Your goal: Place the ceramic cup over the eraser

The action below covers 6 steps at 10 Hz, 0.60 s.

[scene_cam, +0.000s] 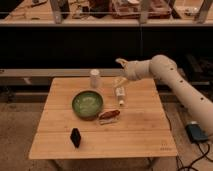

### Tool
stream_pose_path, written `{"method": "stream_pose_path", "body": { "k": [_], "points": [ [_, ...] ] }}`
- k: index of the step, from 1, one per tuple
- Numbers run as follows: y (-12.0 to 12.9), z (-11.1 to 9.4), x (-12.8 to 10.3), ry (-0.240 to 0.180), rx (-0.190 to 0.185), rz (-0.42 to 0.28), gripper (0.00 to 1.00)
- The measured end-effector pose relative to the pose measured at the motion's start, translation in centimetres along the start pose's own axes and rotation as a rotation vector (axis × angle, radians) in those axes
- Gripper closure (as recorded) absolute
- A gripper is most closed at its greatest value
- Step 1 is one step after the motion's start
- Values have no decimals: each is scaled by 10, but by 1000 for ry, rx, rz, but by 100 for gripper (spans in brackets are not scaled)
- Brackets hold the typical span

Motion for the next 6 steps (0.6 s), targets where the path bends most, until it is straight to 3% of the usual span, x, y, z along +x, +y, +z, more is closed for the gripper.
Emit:
{"method": "stream_pose_path", "body": {
  "k": [2,4,6],
  "points": [
    [17,7,-7,1,24,24,20],
    [17,8,-7,2,31,30,20],
    [16,32,2,7,26,70,20]
  ]
}}
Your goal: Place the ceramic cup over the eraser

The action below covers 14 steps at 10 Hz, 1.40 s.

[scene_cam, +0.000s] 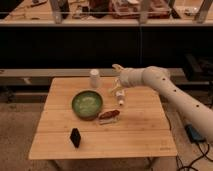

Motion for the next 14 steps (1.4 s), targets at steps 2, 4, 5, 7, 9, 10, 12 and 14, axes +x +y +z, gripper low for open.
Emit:
{"method": "stream_pose_path", "body": {
  "k": [2,4,5,7,9,10,12,14],
  "points": [
    [-7,31,10,0,-13,40,20],
    [-21,52,16,-12,-21,60,20],
    [-29,60,19,-21,-21,61,20],
    [-50,76,26,-52,-20,66,20],
    [-60,94,31,-74,-30,63,20],
    [-62,105,36,-77,-42,57,20],
    [-63,124,44,-71,-63,42,20],
    [-64,144,49,-57,-62,20,20]
  ]
}}
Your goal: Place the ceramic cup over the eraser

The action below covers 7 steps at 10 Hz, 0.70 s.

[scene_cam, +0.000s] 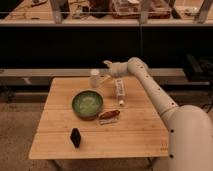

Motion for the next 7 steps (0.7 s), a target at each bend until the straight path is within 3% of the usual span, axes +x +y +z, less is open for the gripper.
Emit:
{"method": "stream_pose_path", "body": {
  "k": [5,7],
  "points": [
    [1,45,7,21,-1,-5,20],
    [3,53,7,17,-11,3,20]
  ]
}}
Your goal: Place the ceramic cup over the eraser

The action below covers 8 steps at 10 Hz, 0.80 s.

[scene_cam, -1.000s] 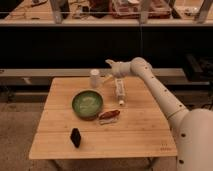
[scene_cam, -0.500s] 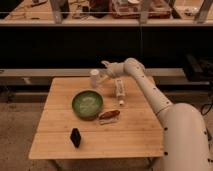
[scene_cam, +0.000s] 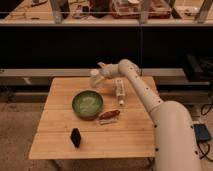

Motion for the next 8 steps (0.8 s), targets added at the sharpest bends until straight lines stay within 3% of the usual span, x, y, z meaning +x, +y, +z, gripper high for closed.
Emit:
{"method": "stream_pose_path", "body": {
  "k": [8],
  "points": [
    [6,15,5,-67,-91,-1,20]
  ]
}}
